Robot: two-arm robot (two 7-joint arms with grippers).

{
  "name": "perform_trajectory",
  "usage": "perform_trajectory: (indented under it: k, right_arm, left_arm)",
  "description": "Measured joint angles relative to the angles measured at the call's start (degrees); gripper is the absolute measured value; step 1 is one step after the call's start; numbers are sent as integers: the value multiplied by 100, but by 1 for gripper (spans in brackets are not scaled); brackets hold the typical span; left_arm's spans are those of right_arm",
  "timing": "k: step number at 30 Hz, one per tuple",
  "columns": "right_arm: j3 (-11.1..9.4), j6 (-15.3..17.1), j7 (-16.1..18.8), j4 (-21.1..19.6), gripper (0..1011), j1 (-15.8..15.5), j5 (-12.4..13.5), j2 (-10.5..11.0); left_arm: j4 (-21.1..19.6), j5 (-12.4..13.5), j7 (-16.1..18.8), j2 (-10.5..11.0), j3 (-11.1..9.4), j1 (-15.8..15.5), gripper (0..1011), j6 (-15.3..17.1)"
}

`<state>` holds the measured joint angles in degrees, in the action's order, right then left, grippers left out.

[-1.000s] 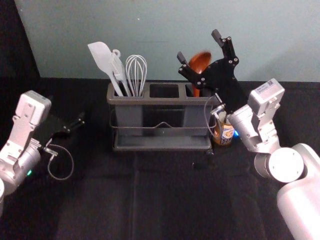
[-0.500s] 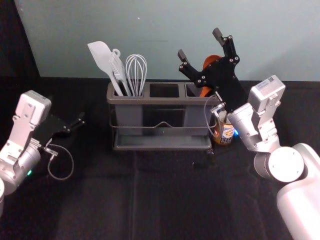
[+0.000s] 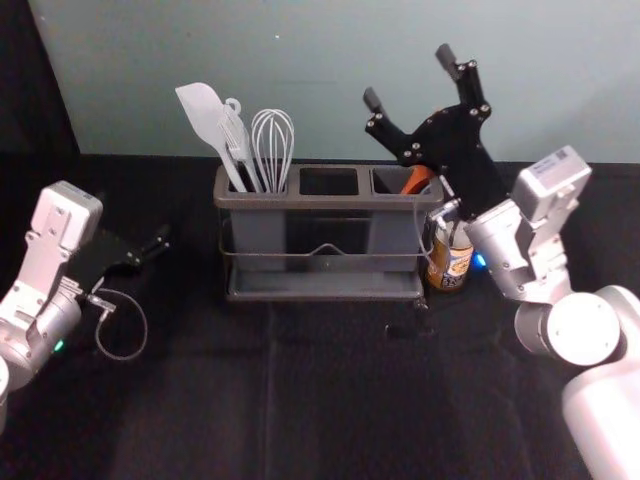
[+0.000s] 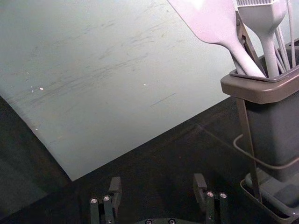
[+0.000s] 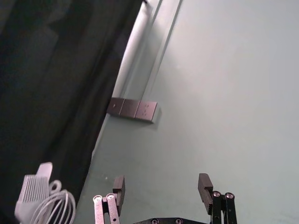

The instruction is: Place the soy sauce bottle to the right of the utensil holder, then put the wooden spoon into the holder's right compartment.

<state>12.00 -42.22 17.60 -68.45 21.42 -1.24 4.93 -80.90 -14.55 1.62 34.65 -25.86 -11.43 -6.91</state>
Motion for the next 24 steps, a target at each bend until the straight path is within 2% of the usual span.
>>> perform_trajectory:
  k: [10, 13, 20, 24]
  right_arm:
    - [-296, 59, -38, -777, 1002, -393, 219, 213]
    - [-505, 42, -68, -953, 1002, -508, 354, 288]
    - [-904, -216, -161, -933, 1002, -561, 487, 332]
    - [-1123, -285, -315, -814, 1002, -577, 341, 306]
  left_arm:
    - [0, 0, 0, 0, 0, 0, 1005, 0]
    - [0, 0, 0, 0, 0, 0, 1005, 0]
    - [0, 0, 0, 0, 0, 0, 1005, 0]
    - [0, 0, 0, 0, -1, 0, 1005, 0]
